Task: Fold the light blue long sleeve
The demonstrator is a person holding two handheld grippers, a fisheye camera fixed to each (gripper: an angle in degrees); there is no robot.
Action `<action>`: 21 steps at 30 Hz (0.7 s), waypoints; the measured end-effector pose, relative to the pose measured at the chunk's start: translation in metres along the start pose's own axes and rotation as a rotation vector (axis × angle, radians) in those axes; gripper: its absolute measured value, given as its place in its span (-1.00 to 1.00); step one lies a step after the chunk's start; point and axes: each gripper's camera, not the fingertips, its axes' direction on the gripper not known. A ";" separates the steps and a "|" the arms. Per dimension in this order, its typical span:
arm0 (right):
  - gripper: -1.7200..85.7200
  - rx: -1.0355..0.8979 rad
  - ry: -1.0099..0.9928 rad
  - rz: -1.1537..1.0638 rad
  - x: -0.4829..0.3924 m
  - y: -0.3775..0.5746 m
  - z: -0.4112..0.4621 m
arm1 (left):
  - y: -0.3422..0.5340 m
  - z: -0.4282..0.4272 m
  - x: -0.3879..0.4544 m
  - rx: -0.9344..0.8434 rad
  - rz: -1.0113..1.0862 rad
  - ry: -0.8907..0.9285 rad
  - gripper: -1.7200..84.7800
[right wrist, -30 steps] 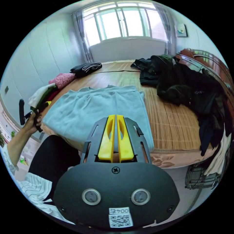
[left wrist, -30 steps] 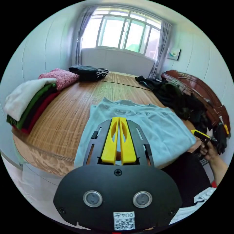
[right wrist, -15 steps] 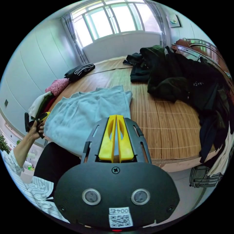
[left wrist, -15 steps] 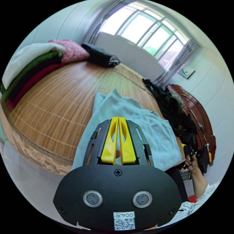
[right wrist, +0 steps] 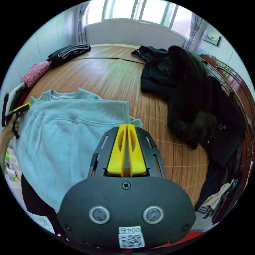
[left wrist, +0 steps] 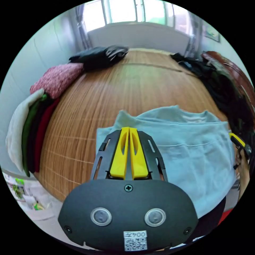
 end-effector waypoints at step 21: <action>-0.98 0.213 -0.486 0.394 0.102 0.185 -0.135 | 0.304 -0.047 -0.309 0.206 -0.179 0.245 -0.96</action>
